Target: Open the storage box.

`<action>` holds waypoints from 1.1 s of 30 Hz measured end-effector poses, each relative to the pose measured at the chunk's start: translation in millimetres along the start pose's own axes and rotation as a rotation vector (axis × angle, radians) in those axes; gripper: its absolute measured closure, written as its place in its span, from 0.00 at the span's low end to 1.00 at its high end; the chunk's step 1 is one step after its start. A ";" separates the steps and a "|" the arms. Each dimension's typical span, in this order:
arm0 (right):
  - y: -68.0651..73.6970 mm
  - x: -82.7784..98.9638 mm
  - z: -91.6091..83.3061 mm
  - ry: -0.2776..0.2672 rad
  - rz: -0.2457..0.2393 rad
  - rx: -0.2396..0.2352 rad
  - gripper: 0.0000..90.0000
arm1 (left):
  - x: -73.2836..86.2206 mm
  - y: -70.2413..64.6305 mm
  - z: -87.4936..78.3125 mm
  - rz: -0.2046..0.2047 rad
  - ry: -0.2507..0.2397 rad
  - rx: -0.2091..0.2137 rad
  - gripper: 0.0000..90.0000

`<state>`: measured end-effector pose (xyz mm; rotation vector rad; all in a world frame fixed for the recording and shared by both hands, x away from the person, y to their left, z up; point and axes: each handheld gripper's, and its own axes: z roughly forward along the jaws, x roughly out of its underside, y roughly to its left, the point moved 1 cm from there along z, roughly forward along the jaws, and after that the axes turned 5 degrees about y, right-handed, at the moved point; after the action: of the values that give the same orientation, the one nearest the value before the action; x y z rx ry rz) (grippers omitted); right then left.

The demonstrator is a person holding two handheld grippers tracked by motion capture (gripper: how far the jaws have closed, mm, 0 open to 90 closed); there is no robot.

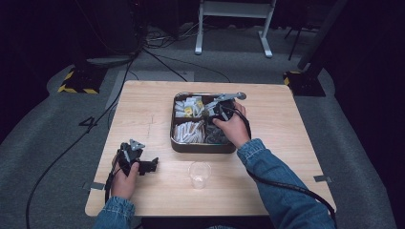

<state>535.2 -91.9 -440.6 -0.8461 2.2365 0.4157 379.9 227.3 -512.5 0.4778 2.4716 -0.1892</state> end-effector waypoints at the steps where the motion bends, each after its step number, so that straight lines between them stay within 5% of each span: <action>1: 0.1 -0.2 2.5 0.000 0.001 0.003 0.44 | -0.1 0.0 0.2 0.000 -0.001 0.000 0.00; 15: 15.1 -4.3 16.5 0.012 -0.014 0.059 0.65 | -0.8 0.1 0.8 0.004 -0.003 0.005 0.00; 33: 17.1 -3.9 16.4 0.008 -0.021 0.076 0.65 | -0.8 0.1 0.8 0.004 -0.003 0.005 0.00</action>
<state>533.9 -69.3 -448.5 -0.8326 2.2343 0.3162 381.0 226.9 -512.8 0.4847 2.4671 -0.1948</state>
